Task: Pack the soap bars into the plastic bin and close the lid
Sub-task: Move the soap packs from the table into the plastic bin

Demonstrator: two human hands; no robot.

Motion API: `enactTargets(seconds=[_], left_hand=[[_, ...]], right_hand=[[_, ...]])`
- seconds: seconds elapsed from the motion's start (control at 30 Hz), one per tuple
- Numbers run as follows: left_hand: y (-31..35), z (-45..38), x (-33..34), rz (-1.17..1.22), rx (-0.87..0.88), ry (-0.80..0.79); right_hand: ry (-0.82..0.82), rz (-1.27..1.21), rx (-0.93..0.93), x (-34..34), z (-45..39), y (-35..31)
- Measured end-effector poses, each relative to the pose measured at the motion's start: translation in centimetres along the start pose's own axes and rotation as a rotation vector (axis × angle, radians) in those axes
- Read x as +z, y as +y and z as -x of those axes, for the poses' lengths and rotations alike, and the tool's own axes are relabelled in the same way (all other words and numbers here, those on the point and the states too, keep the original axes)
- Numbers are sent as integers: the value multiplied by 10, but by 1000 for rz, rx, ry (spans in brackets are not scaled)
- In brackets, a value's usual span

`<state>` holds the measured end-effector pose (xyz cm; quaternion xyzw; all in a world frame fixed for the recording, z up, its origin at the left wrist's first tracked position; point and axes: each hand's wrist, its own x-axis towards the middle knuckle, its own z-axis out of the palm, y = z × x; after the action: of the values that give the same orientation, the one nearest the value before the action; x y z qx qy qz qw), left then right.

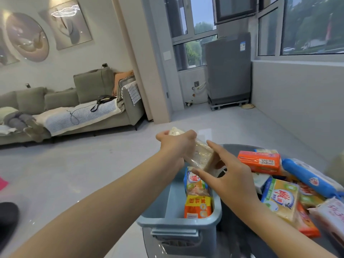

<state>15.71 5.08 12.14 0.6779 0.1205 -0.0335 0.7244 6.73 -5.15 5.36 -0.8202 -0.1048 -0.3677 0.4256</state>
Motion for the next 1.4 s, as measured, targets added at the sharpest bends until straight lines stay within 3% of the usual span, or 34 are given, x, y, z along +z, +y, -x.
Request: enactTargets(seconds=[0.33,0.57,0.7,0.9,1.4], left_hand=[[10,-21,-34,-43,27,-48],[9,-34,-55,-575,93,-74],[-12,-40,-56,-898,133,-49],[-38,-56,-53,-1151,201,-8],[-91,-83,-30,-1191,226,-21]], right_hand=[[-169,-46,55,0,-7,12],[-365,130,224,13,-3,36],[-485,-17,396,22,5,44],[-484,-85,484,27,9,50],[-460,-153,482,30,12,55]])
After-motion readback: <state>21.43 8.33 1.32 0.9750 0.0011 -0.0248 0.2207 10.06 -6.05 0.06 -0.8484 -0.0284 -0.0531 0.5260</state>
